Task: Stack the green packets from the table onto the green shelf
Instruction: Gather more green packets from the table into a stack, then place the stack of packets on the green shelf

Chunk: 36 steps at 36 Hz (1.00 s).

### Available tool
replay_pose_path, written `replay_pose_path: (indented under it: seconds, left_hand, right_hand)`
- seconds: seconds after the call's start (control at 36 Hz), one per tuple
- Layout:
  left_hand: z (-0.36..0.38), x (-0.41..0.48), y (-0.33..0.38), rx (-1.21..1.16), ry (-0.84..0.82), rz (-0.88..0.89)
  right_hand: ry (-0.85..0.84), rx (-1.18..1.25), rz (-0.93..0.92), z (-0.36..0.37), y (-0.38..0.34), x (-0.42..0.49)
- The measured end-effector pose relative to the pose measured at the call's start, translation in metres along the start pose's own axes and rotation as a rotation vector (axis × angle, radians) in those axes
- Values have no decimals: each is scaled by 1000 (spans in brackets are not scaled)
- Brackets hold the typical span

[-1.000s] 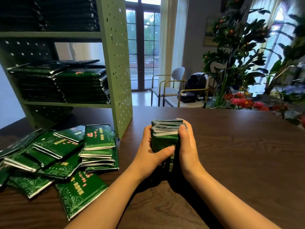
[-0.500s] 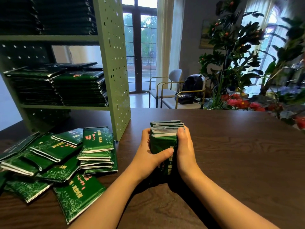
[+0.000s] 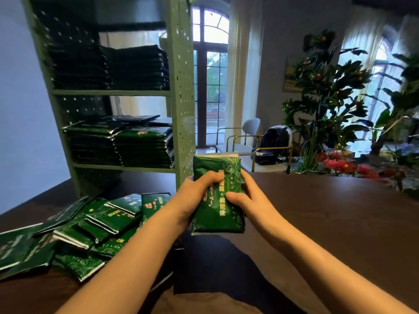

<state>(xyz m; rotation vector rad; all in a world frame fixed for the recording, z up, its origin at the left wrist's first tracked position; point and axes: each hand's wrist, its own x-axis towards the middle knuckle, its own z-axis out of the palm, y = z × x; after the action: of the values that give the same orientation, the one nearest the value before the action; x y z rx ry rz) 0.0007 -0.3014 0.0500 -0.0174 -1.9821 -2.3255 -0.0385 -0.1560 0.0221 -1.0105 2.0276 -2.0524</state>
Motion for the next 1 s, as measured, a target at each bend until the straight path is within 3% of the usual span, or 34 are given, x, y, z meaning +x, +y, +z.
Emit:
replay_pose_path:
  seconds: [0.17,0.47,0.86,1.0]
  left_hand:
    - [-22,-24,45,-33,9,-17]
    - [-66,-54,137,-1,46,21]
    - [-121,-49,246,37,108,66]
    - [-137,-41,286,29,78,168]
  right_hand:
    - [-110,0,36,27,-38,16]
    - [-102,2,42,95,-114,62]
    - [-224,66,12,150,-197,143]
    - [-236,33,-7,164,-235,180]
